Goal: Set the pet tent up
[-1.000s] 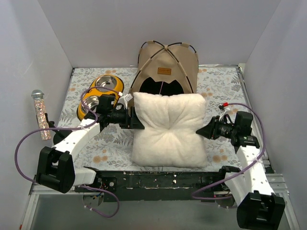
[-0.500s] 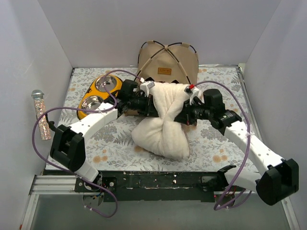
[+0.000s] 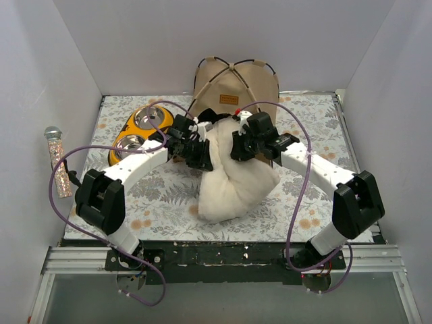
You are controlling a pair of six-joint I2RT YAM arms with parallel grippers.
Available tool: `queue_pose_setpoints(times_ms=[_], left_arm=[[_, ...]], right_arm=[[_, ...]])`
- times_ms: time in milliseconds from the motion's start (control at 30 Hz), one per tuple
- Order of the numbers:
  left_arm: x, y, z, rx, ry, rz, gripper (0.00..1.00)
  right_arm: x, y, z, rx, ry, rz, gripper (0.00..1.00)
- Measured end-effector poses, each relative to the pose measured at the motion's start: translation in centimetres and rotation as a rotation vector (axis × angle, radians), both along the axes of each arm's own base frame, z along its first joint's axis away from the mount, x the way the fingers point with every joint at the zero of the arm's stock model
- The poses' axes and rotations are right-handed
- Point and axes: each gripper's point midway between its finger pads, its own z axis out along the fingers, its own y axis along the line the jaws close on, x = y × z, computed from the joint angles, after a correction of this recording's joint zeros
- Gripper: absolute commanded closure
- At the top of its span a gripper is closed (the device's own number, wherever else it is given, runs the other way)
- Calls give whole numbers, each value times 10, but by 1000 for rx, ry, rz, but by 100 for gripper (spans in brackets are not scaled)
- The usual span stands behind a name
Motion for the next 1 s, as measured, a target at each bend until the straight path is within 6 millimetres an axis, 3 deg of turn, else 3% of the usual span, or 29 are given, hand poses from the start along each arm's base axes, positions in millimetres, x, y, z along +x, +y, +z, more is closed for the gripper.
queue_pose_setpoints(times_ms=[167,300,367,500,600,700,767,867,1000], left_arm=[[31,-25,31,-58,-69,-55,94],[58,-44,53,-111,-162,-99,84],[67,-49,54,-121,-189,-117,70],[83,-56,35,-113,-182,-126,62],[100,-47,12,-109,-132,-76,48],[118,-24,8,-137,-127,-10,31],[123,-10,14,-160,-139,10,2],[116,6,36,-214,-168,-2,2],[90,3,84,-305,-240,-83,2]], right_arm=[[36,-41,-8,-106,-45,-148,80],[39,-57,1,-150,-90,-174,75],[38,-60,2,-162,-99,-175,67],[34,-59,1,-166,-94,-141,56],[27,-52,5,-148,-90,-76,48],[24,-42,20,-106,-118,-3,41],[16,-38,32,-71,-143,52,35],[4,-35,57,-27,-217,135,30],[-17,-41,91,7,-354,229,28]])
